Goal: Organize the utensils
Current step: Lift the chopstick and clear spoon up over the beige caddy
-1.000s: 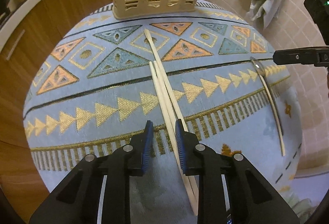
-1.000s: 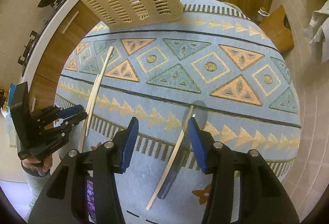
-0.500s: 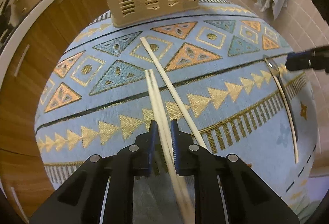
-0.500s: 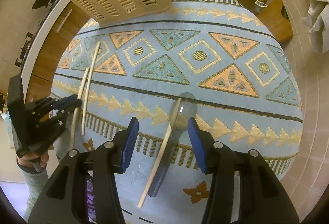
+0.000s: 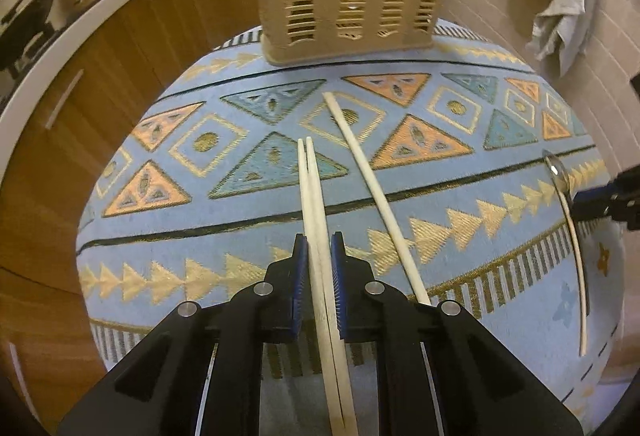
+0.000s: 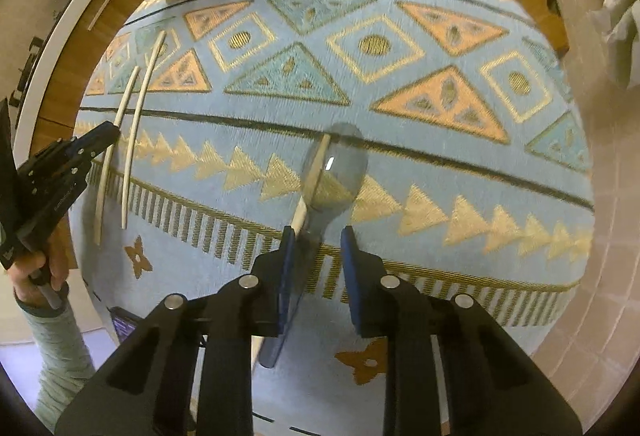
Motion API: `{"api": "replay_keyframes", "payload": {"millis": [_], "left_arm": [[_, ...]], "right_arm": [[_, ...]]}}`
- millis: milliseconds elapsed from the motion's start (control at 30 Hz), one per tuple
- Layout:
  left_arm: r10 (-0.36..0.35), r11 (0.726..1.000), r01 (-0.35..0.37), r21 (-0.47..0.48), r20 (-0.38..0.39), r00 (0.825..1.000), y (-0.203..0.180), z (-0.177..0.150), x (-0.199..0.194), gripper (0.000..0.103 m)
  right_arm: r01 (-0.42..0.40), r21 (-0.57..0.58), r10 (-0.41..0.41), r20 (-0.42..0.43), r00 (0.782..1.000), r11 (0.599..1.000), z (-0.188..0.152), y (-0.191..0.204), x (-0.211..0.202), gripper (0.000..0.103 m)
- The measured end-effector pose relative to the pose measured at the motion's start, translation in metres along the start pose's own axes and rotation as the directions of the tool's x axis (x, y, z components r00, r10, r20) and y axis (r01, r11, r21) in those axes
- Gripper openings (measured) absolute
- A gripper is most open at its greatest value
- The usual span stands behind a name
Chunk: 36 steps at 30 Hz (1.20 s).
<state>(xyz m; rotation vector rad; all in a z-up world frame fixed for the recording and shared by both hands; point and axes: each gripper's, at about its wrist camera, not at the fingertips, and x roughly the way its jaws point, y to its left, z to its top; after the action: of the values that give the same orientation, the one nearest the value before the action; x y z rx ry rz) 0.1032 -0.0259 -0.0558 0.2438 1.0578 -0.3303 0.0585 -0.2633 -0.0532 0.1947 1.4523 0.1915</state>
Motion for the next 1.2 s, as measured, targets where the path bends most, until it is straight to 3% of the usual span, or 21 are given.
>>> {"api": "replay_keyframes", "payload": {"millis": [133,467,667,733,900,967,1100,1200], "left_arm": [[-0.009,0.999,0.010,-0.036,0.015,1.000,0.009,0.000,-0.001,0.011],[-0.053,0.994,0.062,-0.092,0.098,0.994,0.022,-0.001,-0.014,0.010],[-0.095,0.987,0.120,-0.110,0.210,0.973,0.023,0.001,-0.038,0.010],[-0.116,0.983,0.148,-0.109,0.256,0.960,0.022,-0.001,-0.048,0.010],[-0.173,0.967,0.236,-0.100,0.426,0.888,0.023,-0.005,-0.083,0.010],[-0.162,0.966,0.236,-0.107,0.463,0.872,0.023,-0.003,-0.093,0.010],[-0.146,0.961,0.250,-0.119,0.547,0.824,0.023,0.007,-0.117,0.010],[-0.118,0.963,0.244,-0.119,0.624,0.772,0.023,0.021,-0.135,0.010]], "right_arm": [[0.011,-0.028,-0.011,0.003,1.000,1.000,0.005,0.010,0.003,0.010],[-0.018,-0.058,0.025,0.109,0.994,0.998,0.012,0.021,-0.021,0.010],[-0.058,-0.137,0.087,0.216,0.972,0.989,0.007,0.033,-0.040,0.010],[-0.064,-0.178,0.111,0.265,0.958,0.982,0.002,0.039,-0.048,0.010],[-0.104,-0.285,0.217,0.403,0.889,0.953,-0.011,0.060,-0.074,0.010],[-0.095,-0.323,0.244,0.461,0.853,0.942,-0.016,0.068,-0.088,0.010],[-0.107,-0.339,0.282,0.526,0.803,0.935,-0.011,0.077,-0.107,0.010],[-0.098,-0.343,0.296,0.591,0.751,0.934,0.000,0.082,-0.125,0.010]]}}
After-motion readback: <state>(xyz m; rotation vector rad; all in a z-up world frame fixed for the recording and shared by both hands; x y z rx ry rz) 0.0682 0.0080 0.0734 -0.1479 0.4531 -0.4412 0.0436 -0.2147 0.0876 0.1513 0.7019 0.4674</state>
